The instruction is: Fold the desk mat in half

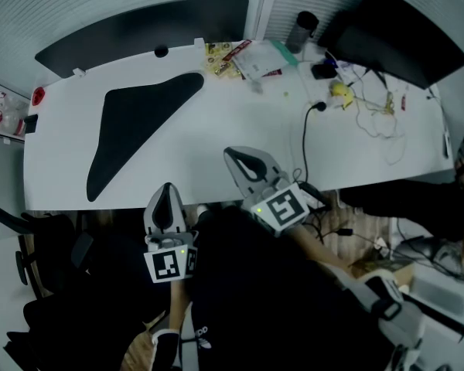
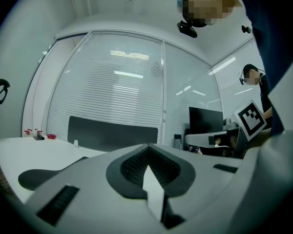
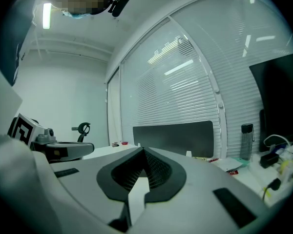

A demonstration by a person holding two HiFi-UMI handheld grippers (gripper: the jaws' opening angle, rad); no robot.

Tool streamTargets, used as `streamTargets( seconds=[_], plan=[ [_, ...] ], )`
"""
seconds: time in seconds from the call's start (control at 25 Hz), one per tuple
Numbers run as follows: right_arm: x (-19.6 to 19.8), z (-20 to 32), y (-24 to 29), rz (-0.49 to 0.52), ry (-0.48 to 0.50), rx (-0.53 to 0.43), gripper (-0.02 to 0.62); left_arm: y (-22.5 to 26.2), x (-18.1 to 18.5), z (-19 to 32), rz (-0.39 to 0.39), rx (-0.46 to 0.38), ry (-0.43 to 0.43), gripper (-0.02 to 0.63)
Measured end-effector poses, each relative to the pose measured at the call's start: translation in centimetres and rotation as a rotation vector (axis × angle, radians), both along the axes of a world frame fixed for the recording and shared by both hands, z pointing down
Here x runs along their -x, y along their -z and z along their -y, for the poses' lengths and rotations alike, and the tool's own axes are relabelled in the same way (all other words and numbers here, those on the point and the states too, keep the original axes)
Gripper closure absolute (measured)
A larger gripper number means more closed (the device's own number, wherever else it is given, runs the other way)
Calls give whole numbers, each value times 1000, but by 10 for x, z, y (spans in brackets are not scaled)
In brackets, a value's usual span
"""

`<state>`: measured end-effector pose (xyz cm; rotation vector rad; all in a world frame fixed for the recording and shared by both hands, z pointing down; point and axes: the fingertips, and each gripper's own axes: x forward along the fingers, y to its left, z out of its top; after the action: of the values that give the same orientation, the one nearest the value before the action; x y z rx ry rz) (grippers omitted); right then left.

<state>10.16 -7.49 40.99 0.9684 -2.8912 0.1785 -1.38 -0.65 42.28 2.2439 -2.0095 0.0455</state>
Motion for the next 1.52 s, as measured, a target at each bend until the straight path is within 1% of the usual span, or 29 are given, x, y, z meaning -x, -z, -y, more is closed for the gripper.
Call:
streamTargets(
  seconds=[0.12, 0.2, 0.44, 0.56, 0.88, 1.08, 1.36, 1.52],
  plan=[
    [-4, -3, -4, -2, -1, -3, 594, 3, -3, 0, -29, -26, 16, 604],
    [-5, -4, -6, -3, -4, 3, 594, 5, -4, 1, -35, -31, 18, 604],
    [-6, -8, -20, -21, 2, 19, 594, 4, -4, -1, -25, -37, 17, 604],
    [-4, -9, -26, -12, 1, 34, 594, 2, -2, -4, -23, -40, 25, 604],
    [1, -13, -31, -35, 23, 35, 594, -3, 0, -9, -19, -28, 42, 604],
    [4, -12, -29, -34, 27, 24, 594, -2, 4, -10, -17, -34, 55, 604],
    [9, -13, -30, -48, 38, 31, 594, 1, 9, -10, -23, -31, 76, 604],
    [10, -16, -29, -45, 37, 51, 594, 0, 11, -13, -23, -20, 81, 604]
  ],
)
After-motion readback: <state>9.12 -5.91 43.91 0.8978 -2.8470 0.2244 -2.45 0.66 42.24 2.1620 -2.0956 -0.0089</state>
